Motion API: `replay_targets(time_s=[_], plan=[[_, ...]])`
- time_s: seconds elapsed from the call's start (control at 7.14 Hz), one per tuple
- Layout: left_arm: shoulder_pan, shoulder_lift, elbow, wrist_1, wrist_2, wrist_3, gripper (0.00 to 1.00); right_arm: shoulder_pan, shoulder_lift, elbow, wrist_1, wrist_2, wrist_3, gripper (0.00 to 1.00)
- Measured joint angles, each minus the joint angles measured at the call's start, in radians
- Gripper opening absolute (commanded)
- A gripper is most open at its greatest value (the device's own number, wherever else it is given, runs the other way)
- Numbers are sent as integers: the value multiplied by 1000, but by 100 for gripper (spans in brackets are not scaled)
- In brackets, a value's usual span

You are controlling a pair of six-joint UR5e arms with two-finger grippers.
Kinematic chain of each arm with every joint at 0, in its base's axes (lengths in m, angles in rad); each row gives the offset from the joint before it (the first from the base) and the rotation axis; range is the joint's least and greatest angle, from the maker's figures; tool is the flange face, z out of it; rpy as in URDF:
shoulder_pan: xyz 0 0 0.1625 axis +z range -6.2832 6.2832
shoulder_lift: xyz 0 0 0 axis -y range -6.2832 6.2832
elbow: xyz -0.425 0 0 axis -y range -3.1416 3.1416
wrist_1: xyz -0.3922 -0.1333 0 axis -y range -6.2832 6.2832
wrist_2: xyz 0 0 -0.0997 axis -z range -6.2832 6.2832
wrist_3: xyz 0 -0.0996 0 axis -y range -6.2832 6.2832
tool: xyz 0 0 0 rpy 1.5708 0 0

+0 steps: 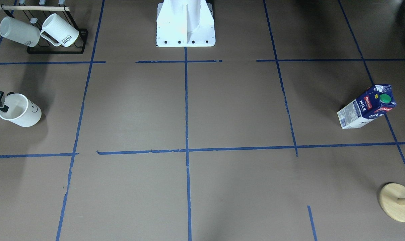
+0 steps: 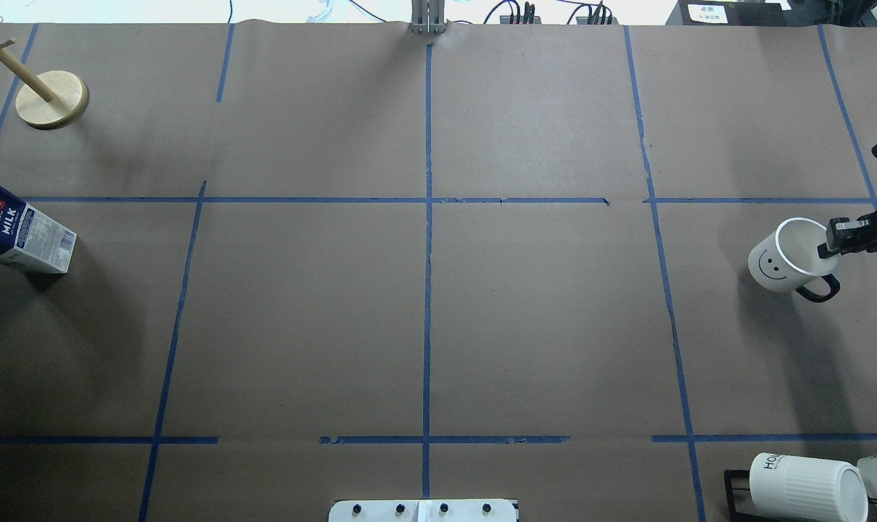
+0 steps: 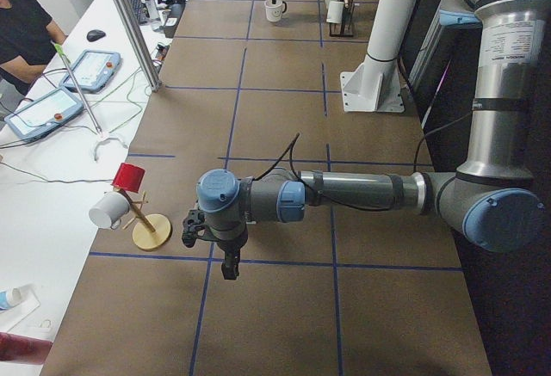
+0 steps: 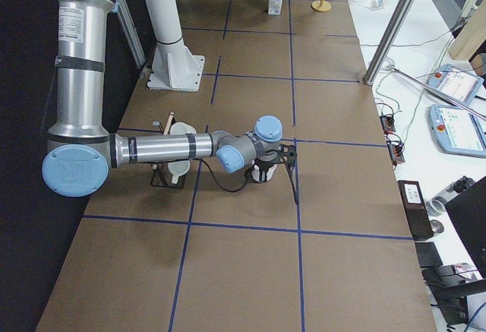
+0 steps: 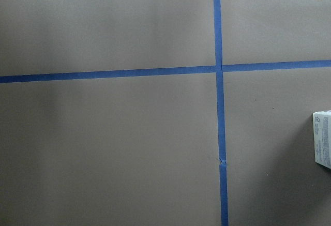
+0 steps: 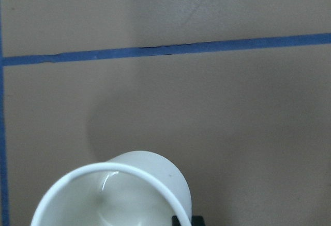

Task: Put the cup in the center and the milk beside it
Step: 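Lower the right gripper onto the white mug's rim and grasp it, then carry the white mug with the right gripper to the table center and set it down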

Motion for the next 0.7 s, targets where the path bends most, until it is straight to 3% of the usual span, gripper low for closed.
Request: replay_targets(time_s=[0.14,0.42,0.7], plan=[[0,0,-1,0,0,-1,100,20,25,68,-91,19,12,0],[0,0,-5,1,0,-1,100,41,176,198,-393,48,47,0],[0,-1,-10,4,-1,-4,100,-45,344,227,-518,34,242,0]])
